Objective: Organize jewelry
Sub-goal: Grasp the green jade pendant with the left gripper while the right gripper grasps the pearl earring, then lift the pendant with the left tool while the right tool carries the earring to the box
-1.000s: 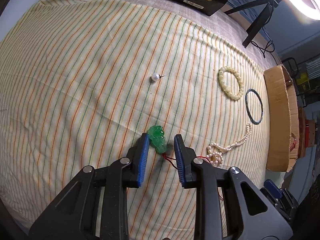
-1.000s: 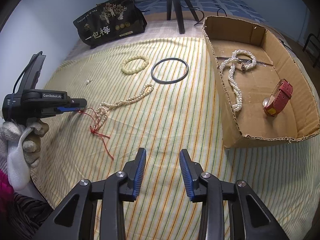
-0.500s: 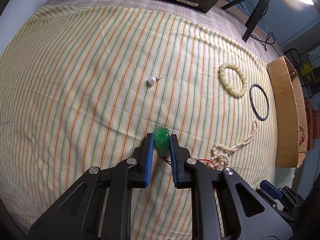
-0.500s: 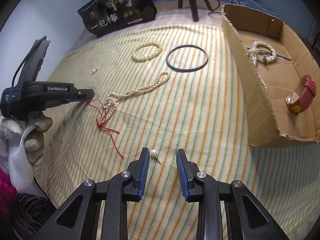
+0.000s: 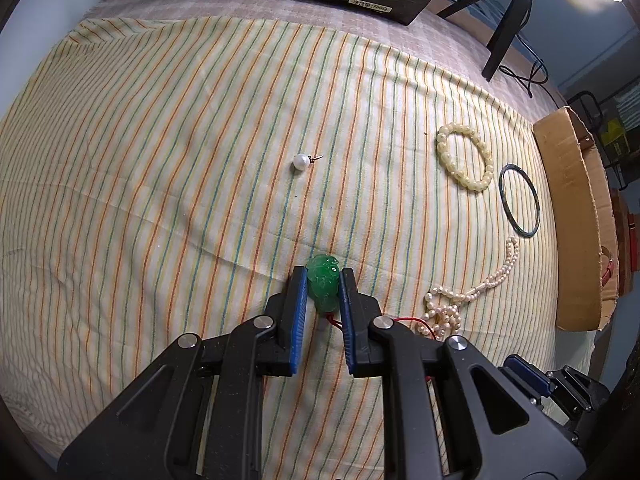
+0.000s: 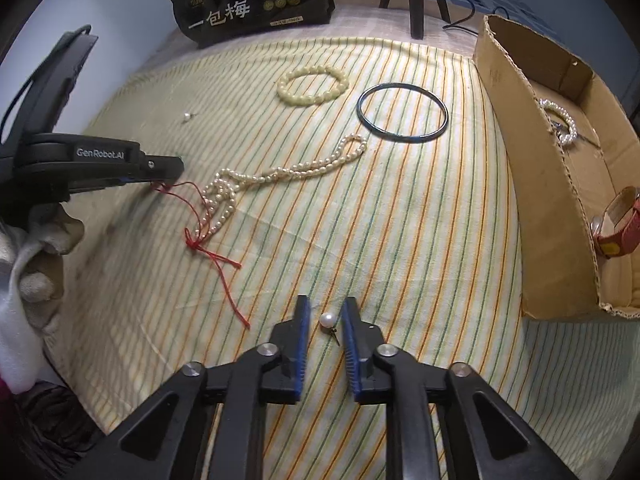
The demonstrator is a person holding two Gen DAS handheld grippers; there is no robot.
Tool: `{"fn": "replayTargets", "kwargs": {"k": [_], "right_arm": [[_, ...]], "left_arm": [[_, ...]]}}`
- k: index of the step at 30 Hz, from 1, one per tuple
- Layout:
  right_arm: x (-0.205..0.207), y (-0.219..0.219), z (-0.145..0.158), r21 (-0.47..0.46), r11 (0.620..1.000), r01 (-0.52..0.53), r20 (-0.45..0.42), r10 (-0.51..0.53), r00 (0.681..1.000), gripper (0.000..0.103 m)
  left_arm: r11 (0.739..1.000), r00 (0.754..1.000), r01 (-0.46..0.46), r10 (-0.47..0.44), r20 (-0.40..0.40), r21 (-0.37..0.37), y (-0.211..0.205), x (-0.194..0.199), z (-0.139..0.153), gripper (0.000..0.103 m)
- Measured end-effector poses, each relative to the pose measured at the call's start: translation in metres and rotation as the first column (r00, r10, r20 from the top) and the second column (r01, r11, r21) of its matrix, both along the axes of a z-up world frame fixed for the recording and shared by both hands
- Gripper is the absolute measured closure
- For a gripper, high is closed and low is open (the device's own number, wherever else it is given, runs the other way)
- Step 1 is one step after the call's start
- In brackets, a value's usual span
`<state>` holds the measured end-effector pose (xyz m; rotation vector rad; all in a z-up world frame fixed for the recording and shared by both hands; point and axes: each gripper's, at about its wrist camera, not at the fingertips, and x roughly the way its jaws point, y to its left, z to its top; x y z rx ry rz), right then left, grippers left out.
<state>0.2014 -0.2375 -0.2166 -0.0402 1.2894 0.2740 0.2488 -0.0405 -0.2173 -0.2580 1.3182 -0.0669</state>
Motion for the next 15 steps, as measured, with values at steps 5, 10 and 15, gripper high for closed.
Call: {"fn": "replayTargets", "kwargs": {"k": [5,10,15], "right_arm": [[0.001,-0.001,0.001,0.007,1.0,0.007,0.012,-0.007,1.0,0.097],[0.0,-0.003,0.013,0.026,1.0,0.004,0.04,-0.005,0.999,0.097],[0.001,-0.008,0.03,0.044,0.999,0.015,0.08,-0.018,0.997,0.097]], "left_arm": [[1.0,1.0,0.002,-0.002,0.003,-0.004,0.0,0.0,0.001,0.089],[1.0,0.999,0.008,-0.007,0.031,-0.017,0.004,-0.003,0.013,0.089],[0.999,0.997,0.01,-0.007,0.078,-0.043,0.007,-0.006,0.034,0.089]]}}
